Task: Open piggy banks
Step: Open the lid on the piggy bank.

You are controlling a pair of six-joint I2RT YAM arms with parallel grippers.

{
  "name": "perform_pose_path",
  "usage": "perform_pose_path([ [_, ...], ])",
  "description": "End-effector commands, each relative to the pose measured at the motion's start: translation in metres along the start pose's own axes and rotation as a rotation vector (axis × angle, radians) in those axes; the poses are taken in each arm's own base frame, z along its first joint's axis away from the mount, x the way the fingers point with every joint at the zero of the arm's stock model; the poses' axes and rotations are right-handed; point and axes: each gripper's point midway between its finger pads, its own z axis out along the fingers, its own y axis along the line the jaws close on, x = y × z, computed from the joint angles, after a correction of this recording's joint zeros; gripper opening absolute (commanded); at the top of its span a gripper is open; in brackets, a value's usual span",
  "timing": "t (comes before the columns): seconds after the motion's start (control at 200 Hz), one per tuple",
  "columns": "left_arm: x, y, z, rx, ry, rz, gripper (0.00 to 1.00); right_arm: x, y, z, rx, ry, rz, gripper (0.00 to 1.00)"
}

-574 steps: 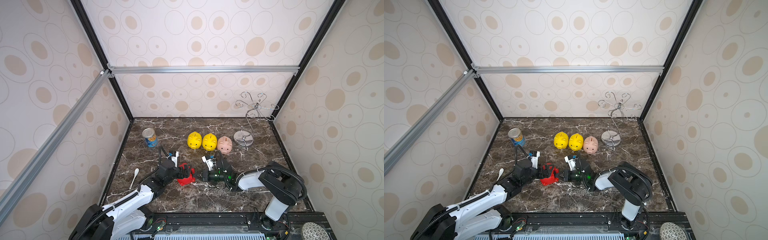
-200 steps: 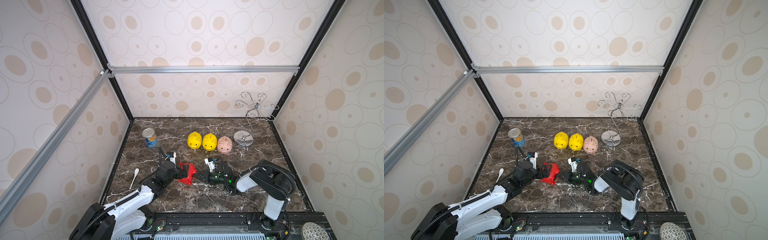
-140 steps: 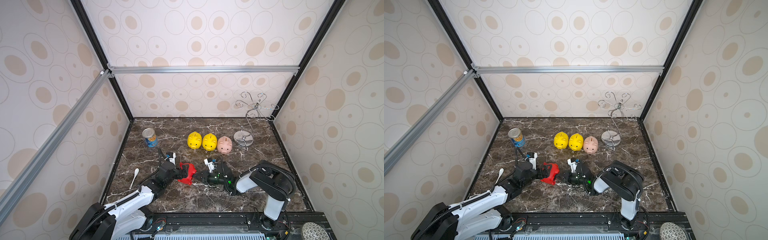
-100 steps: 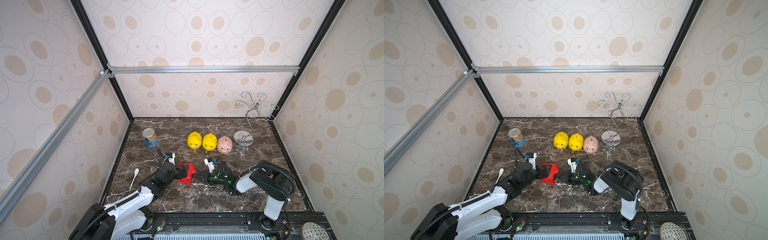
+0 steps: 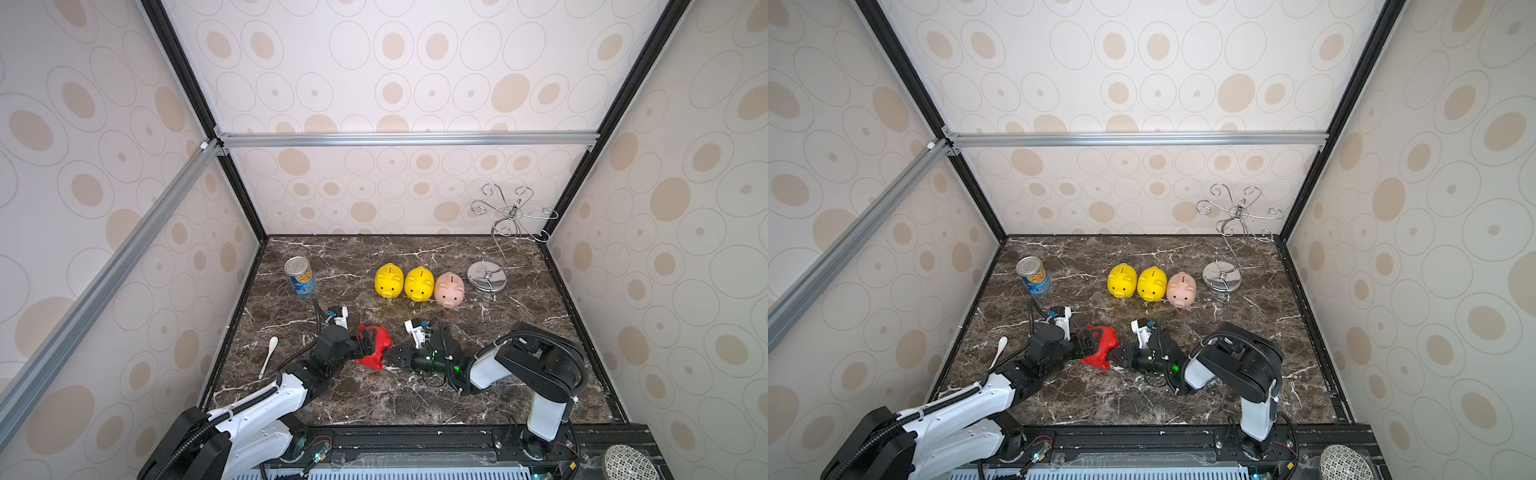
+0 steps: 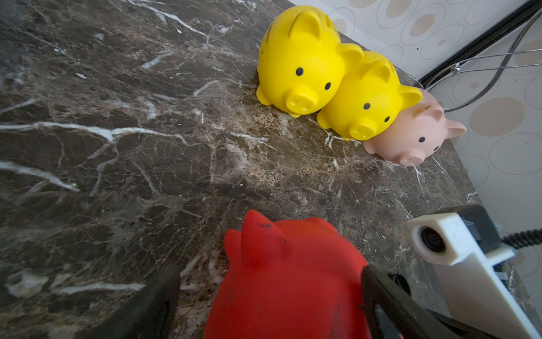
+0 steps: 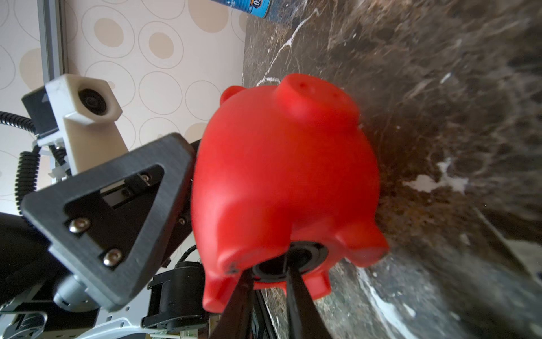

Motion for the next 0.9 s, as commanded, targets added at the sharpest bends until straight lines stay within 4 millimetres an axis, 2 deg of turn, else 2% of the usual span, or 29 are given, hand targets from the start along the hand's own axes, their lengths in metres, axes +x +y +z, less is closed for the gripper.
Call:
perform_pose_path([
  [0.0,0.005,0.001,0.001,-0.001,0.008,-0.019,0.95,-0.006,0.005,0.008,-0.025,-0.020,0.003,0.23],
  [0.155,0.008,0.000,0.001,0.006,0.015,-0.017,0.95,-0.011,-0.002,0.011,0.003,-0.039,0.001,0.23],
  [0.355,0.010,0.001,0.001,0.007,0.016,-0.020,0.94,-0.014,0.005,0.014,-0.003,-0.042,-0.015,0.23],
  [0.605,0.010,0.002,0.001,-0.006,-0.001,-0.058,0.92,-0.009,0.016,0.011,-0.037,-0.030,-0.002,0.23],
  [0.895,0.014,0.000,0.007,-0.026,0.018,-0.055,0.92,-0.006,0.019,0.007,-0.034,-0.044,-0.004,0.23],
])
